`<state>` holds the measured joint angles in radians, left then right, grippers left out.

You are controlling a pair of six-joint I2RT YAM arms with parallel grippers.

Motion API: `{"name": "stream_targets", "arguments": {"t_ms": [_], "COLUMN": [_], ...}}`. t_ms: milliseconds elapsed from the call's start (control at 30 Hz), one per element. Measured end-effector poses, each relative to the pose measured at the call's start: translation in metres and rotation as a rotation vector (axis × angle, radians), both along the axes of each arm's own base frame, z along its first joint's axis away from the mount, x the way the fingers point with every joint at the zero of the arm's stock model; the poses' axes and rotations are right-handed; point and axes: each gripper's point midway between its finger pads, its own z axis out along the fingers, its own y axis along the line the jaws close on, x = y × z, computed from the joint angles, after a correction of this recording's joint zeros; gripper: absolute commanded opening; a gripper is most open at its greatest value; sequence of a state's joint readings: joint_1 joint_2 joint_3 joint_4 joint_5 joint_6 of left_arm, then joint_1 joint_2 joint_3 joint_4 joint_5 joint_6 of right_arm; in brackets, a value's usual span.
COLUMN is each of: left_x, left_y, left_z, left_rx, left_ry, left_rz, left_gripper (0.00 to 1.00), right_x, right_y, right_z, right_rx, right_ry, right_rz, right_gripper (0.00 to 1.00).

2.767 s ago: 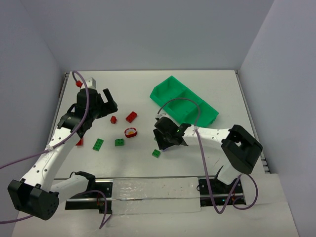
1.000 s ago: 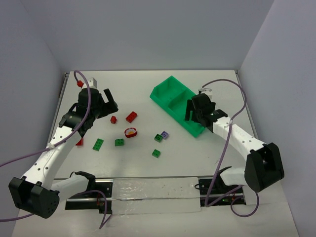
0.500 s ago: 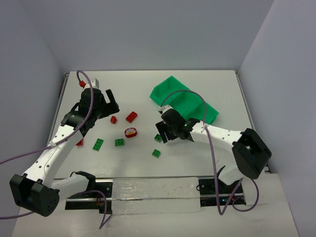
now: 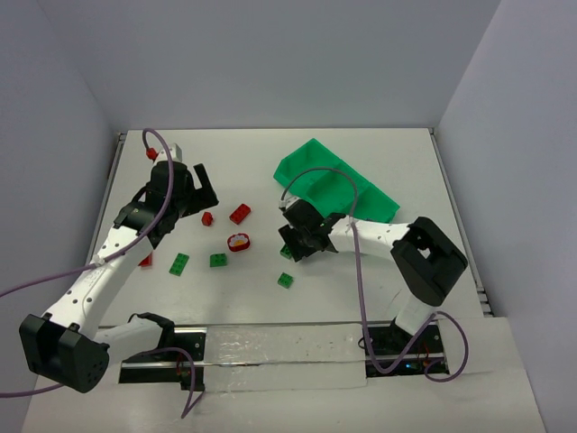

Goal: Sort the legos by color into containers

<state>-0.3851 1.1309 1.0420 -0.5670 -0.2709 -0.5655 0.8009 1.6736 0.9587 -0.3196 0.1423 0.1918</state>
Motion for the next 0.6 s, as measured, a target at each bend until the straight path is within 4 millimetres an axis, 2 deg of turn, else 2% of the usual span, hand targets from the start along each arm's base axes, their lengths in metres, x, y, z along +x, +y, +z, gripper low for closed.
{"name": "stream_targets", "arguments": {"t_ms": [233, 333, 500, 600], "left_x": [0.000, 0.000, 0.000, -0.001], "left_y": [0.001, 0.001, 0.001, 0.001], "left_z": [0.000, 0.000, 0.000, 0.001], "left_rx": [0.004, 0.004, 0.004, 0.003], "left_ry": [-0.001, 0.000, -0.001, -0.003], "left_rz": [0.004, 0.004, 0.005, 0.005], "left_gripper": [0.99, 0.99, 0.99, 0.99], "right_x": [0.004, 0.009, 0.016, 0.018], "right_y": [0.003, 0.006, 0.011, 0.011], "right_z": [-0.008, -0.005, 0.001, 0.002], "right_rx": [-0.011, -0.006, 0.006, 0.008], "right_ry": [0.005, -0.006, -0.034, -0.041], "right_rz": [0.001, -0.003, -0.010, -0.016], "right_gripper": [0.63, 0.56, 0.33, 0.31]}}
